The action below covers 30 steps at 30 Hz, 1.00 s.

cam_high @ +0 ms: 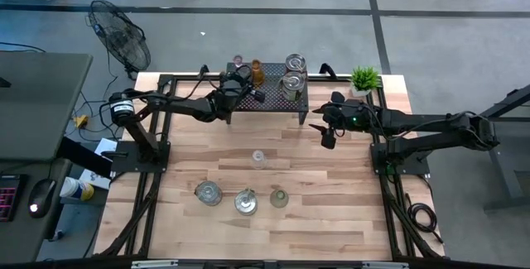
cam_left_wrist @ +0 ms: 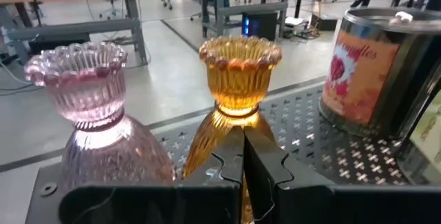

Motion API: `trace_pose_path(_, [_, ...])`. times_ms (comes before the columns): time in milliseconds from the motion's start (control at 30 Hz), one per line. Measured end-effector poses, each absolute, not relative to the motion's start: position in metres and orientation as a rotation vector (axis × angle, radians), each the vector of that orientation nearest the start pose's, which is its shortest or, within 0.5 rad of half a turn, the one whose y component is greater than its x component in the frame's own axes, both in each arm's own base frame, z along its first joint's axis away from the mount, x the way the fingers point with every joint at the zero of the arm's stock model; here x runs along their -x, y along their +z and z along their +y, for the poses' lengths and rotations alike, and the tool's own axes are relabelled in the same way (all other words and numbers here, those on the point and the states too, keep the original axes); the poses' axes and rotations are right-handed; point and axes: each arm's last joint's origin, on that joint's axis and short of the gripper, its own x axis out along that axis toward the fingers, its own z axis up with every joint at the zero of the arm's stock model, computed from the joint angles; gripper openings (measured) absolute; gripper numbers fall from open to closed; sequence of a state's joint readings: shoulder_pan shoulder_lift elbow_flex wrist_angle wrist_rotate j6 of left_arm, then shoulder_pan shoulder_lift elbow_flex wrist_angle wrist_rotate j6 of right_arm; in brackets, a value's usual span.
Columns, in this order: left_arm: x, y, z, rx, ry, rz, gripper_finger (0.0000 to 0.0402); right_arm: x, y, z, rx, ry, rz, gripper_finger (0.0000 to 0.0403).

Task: Pick & Place candle stick holders
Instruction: Put the yellow glass candlestick on the shelf aligned with the other candlestick

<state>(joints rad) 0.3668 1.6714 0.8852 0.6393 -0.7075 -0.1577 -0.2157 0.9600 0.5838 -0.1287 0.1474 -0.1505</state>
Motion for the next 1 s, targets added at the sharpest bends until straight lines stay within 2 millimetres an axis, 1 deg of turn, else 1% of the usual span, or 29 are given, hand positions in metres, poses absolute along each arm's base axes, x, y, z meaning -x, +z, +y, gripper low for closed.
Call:
trace_pose_path(200, [-0.321, 0.219, 0.142, 0.128, 1.073, 0.095, 0.0000, -0.197, 0.239, -0.048, 0.128, -0.316, 0.533, 0.0224])
trace_pose_path(400, [-0.324, 0.218, 0.139, 0.118, 0.954, 0.125, 0.0000, -0.197, 0.239, -0.048, 0.128, -0.317, 0.535, 0.0224])
trace_pose_path(533, [-0.323, 0.218, 0.143, 0.107, 0.919, 0.136, 0.0000, -0.197, 0.239, -0.048, 0.135, -0.315, 0.536, 0.0224])
trace_pose_path(700, [-0.320, 0.218, 0.152, 0.112, 0.895, 0.140, 0.0000, -0.197, 0.239, -0.048, 0.135, -0.314, 0.536, 0.0224])
trace_pose_path(900, [-0.317, 0.218, 0.156, 0.109, 0.960, 0.134, 0.0000, -0.197, 0.239, -0.048, 0.135, -0.314, 0.536, 0.0224])
trace_pose_path(1000, [-0.317, 0.218, 0.156, 0.109, 0.961, 0.134, 0.0000, -0.197, 0.239, -0.048, 0.135, -0.314, 0.536, 0.0224])
